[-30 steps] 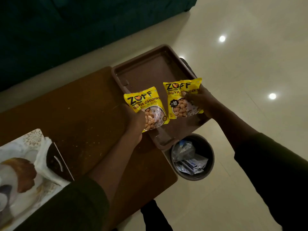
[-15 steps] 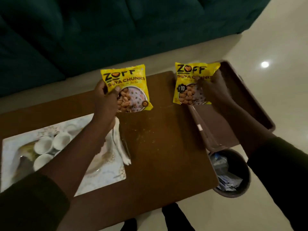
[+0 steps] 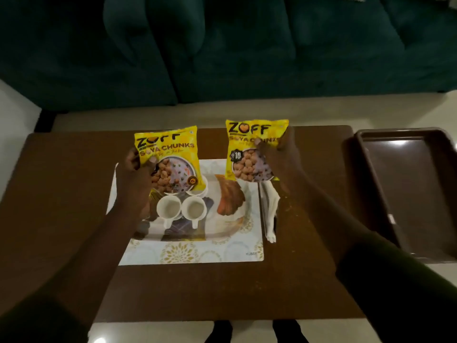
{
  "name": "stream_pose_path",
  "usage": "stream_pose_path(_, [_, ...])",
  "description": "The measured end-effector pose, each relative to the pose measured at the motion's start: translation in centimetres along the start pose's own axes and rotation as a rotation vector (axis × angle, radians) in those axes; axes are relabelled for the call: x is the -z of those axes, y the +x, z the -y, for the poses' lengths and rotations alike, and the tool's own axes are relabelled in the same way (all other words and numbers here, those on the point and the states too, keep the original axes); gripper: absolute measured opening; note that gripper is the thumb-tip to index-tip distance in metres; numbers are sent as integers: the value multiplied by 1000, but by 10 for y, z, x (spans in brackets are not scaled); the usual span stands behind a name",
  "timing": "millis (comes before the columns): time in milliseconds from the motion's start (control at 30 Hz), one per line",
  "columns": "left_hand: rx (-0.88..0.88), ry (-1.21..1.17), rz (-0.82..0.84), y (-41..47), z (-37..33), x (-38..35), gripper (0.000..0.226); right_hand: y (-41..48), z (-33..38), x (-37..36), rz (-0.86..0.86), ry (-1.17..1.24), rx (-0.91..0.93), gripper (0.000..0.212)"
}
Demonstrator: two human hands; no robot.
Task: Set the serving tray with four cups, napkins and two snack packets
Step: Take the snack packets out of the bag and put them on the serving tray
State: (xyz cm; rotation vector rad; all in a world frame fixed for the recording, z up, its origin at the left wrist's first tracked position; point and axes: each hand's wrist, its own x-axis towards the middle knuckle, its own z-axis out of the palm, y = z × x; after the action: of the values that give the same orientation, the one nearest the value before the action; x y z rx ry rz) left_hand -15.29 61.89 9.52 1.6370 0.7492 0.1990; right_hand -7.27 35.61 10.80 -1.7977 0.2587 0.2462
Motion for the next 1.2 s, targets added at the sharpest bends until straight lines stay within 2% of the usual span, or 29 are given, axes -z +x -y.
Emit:
stream_pose_path(167, [117,24,-49,28,45,68,35,-18,-39,-60,-33,-252,-73,36])
stream_pose_path(300, [168,77,-59,42,78,99,27,-28,-67,-83,-70,-472,-85,42])
stream_pose_path(400, [222,115,-78,43,99,106,24,-31,-81,-89,-115,-452,-113,46])
stream_pose_path(500, [258,176,-83,44,113,105,27,-31,-91,-89,-148,-458,-109,36])
stream_pose_path(633, [275,203,-65,51,125,95,30,-29,-103,-92,-105,-442,-173,38])
stream_pose_path(967, [226,365,-22,53,142,88,33,-31,-123,-109,-30,-424,-272,38])
stream_pose_path(1133, [34,482,-95,44,140,85,57,-38,-123,-110,-91,-560,-144,47])
stream_pose_path(1200, [-29,530,-133,40,140,86,60,-42,-122,-107,-112,-632,-111,57])
